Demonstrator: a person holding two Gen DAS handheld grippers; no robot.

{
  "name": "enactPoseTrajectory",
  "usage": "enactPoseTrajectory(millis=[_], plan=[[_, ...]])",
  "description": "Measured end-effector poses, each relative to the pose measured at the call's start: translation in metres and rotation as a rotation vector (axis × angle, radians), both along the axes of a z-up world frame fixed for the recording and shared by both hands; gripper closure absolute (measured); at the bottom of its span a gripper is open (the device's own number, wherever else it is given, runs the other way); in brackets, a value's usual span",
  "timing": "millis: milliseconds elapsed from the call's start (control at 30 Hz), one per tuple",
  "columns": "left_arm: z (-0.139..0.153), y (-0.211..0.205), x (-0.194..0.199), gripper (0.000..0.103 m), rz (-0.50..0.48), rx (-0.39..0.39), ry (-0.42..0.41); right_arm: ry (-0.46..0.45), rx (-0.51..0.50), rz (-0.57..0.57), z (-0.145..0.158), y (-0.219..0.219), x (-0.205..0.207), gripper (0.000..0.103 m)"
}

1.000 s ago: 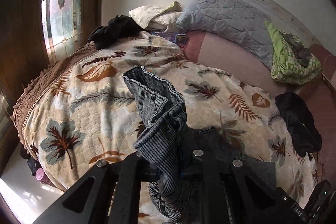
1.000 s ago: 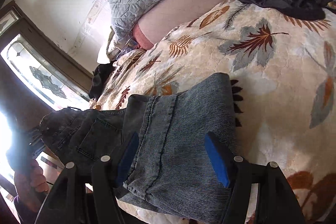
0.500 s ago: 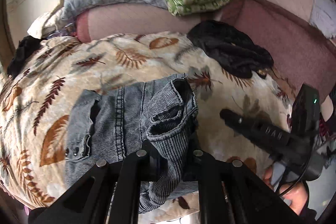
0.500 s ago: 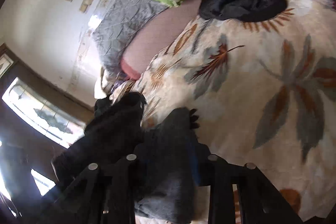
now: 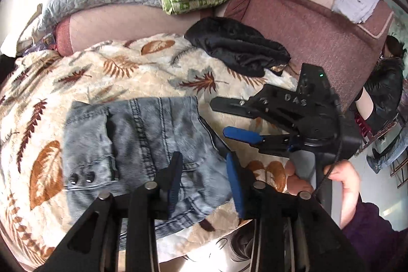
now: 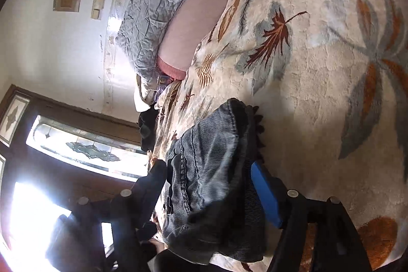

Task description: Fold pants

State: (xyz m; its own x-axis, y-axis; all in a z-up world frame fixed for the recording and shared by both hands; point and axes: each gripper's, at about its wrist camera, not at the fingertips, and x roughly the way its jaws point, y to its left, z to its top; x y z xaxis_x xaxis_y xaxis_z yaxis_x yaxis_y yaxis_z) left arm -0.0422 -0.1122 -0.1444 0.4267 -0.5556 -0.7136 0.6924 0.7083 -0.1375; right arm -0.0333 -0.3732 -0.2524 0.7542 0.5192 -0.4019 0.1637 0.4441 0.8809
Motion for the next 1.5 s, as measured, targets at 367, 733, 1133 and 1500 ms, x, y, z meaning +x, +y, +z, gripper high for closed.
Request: enactPoseTrajectory(millis=[367,733,1133,1500], plan=[[-0.024,0.081,0.086,0.054,0.392,0.195,-0.015,-0.071,-0.341,-0.07,0.028,0.031,-0.008,0.033],[-0.07,0.059,0.094,0.051,0.368,0.344,0.013,0.012,-0.44,0.07,0.009,0.065,0.01,0.036],[-0.094,0.039,0.101,0.049,0.321,0.485,-0.016,0.109,-0.492,0.111,-0.012,0.068,0.016,0.037],[-0.068,0.058,0.096,0.038,0.42,0.409,0.031,0.068,-0.522,0.072,0.003,0.073,0.003,0.036]])
